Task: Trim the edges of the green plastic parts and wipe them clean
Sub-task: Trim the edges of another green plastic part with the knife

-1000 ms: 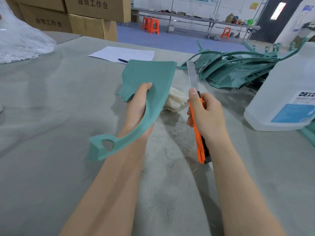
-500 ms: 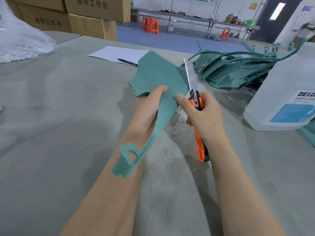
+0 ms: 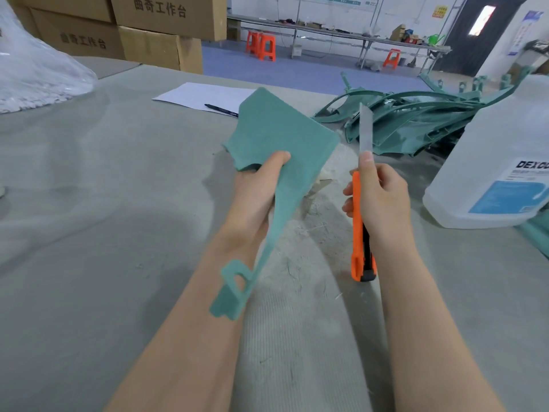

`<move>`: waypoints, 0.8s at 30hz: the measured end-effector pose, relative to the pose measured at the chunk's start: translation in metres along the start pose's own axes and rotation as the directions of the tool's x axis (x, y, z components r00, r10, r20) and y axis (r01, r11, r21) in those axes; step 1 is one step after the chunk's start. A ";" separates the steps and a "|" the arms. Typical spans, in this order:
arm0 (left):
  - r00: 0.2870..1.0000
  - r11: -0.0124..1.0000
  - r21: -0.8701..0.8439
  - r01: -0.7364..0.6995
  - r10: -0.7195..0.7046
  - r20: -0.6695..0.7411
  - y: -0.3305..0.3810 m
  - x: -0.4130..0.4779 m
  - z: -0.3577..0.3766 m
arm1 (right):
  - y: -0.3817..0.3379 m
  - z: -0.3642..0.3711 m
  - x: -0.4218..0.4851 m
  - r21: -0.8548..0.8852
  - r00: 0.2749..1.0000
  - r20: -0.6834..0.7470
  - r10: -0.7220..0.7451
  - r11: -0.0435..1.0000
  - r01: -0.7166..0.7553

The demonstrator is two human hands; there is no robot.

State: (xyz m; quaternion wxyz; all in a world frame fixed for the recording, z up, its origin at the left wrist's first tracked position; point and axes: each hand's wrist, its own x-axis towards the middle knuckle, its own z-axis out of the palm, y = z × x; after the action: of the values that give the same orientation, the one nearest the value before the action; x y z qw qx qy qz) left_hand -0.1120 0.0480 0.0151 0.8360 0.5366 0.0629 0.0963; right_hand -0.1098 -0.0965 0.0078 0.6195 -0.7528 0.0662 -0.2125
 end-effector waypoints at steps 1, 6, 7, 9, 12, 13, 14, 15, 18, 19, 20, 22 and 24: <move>1.000 0.999 0.039 -0.009 0.010 -0.022 -0.001 0.000 0.001 | -0.001 0.001 -0.001 -0.026 1.000 0.010 -0.026 0.999 0.026; 0.992 0.975 0.206 -0.083 0.101 -0.079 -0.006 0.003 0.003 | -0.002 0.004 -0.006 -0.088 0.991 0.083 -0.102 0.990 0.109; 0.991 0.967 0.236 -0.093 0.112 -0.072 -0.006 0.002 0.004 | -0.003 0.005 -0.007 -0.094 0.991 0.085 -0.102 0.990 0.110; 0.992 0.954 0.279 -0.110 0.124 -0.033 -0.006 0.000 0.007 | -0.002 0.007 -0.008 -0.099 0.995 0.061 -0.085 0.991 0.091; 0.990 0.920 0.366 -0.140 0.120 0.079 -0.006 -0.005 0.009 | 0.001 0.002 -0.003 -0.070 0.998 -0.045 -0.046 0.997 0.043; 0.989 0.913 0.387 -0.133 0.097 0.112 -0.005 -0.008 0.009 | 0.002 -0.002 0.001 -0.041 0.996 -0.087 -0.024 0.999 0.020; 0.987 0.910 0.398 -0.119 0.065 0.145 -0.004 -0.010 0.008 | 0.004 -0.007 0.006 -0.003 0.992 -0.126 0.010 1.000 -0.011; 0.984 0.907 0.408 -0.102 0.030 0.178 -0.003 -0.011 0.007 | 0.006 -0.012 0.010 0.036 0.986 -0.159 0.056 0.998 -0.051; 0.973 0.928 0.368 -0.061 -0.028 0.230 -0.001 -0.012 0.003 | 0.011 -0.023 0.017 0.144 0.961 -0.202 0.189 0.976 -0.162; 0.973 0.943 0.328 -0.049 -0.029 0.228 0.000 -0.012 0.003 | 0.012 -0.024 0.017 0.172 0.956 -0.198 0.217 0.968 -0.184; 0.977 0.961 0.277 -0.026 -0.034 0.209 0.000 -0.011 0.003 | 0.013 -0.024 0.017 0.188 0.955 -0.186 0.232 0.962 -0.198; 0.988 0.987 0.150 0.051 -0.072 0.138 0.002 -0.008 0.002 | 0.012 -0.022 0.015 0.187 0.965 -0.142 0.220 0.964 -0.192; 0.994 0.994 0.043 0.104 -0.106 0.038 0.001 -0.002 -0.001 | 0.010 -0.018 0.012 0.163 0.980 -0.074 0.183 0.972 -0.169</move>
State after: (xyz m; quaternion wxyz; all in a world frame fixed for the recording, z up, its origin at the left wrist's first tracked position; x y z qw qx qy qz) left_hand -0.1147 0.0491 0.0153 0.8297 0.5516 0.0761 0.0399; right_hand -0.1042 -0.1194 0.0035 0.6894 -0.6829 0.1432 -0.1946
